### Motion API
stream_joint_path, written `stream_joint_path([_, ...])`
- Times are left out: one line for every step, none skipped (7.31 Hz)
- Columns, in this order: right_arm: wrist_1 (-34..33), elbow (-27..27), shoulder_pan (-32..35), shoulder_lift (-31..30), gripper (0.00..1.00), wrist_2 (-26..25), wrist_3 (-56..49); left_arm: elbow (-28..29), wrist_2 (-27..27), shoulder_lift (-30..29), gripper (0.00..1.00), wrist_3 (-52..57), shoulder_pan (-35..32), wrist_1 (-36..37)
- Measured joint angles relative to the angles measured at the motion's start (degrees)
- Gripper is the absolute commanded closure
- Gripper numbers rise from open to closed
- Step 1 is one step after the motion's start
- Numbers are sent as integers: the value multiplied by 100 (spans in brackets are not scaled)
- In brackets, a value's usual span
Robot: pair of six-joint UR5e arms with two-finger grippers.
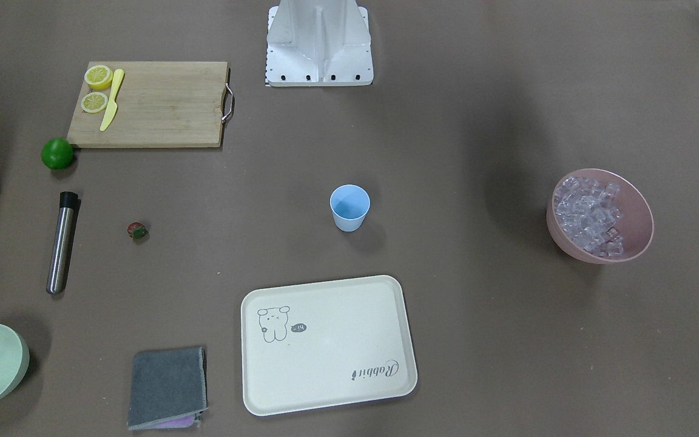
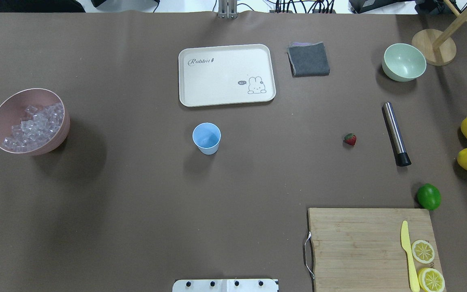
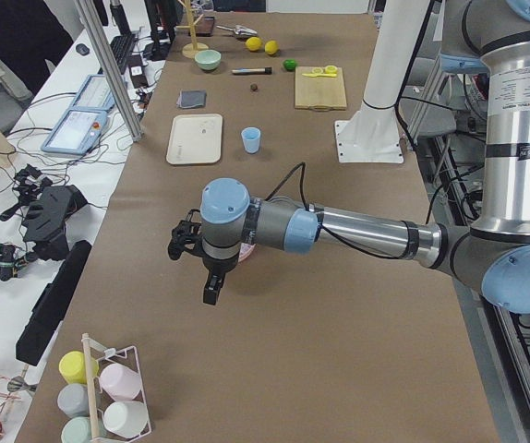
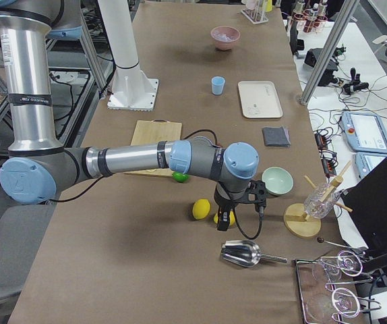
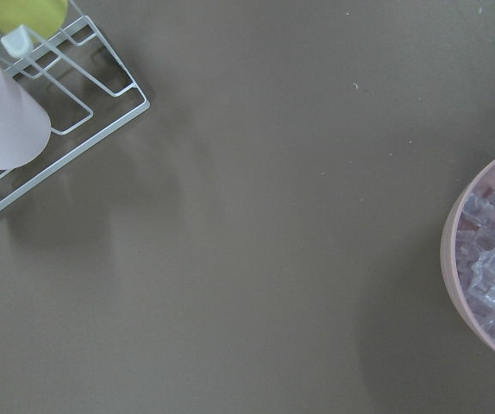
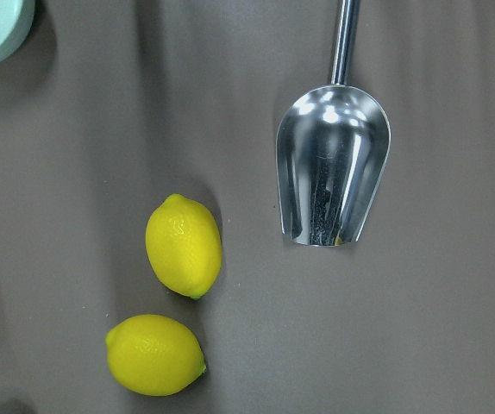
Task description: Mash ice and strawberries in cup
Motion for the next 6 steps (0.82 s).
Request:
stream_joint_path([1,-2,1,8,0,-7,1,-5,-7,32,3,1,-42,1])
stream_joint_path([-1,-1,1,23,0,-39,4,-17,-11,46,3,-2,-61,5])
stream_joint_path([-3,10,1,37,0,-87,8,-19,-9,51,3,-4,-67,7])
stream_joint_path([-4,25,1,52,0,-120,13,-25,-6,53,3,-5,-73,8])
stream_joint_path([-4,41,1,71,0,-134,17,-25,0,46,3,-14,-77,10])
stream_joint_path([-4,73,0,94,0,-139,18,-19,9,31,3,-31,-82,14])
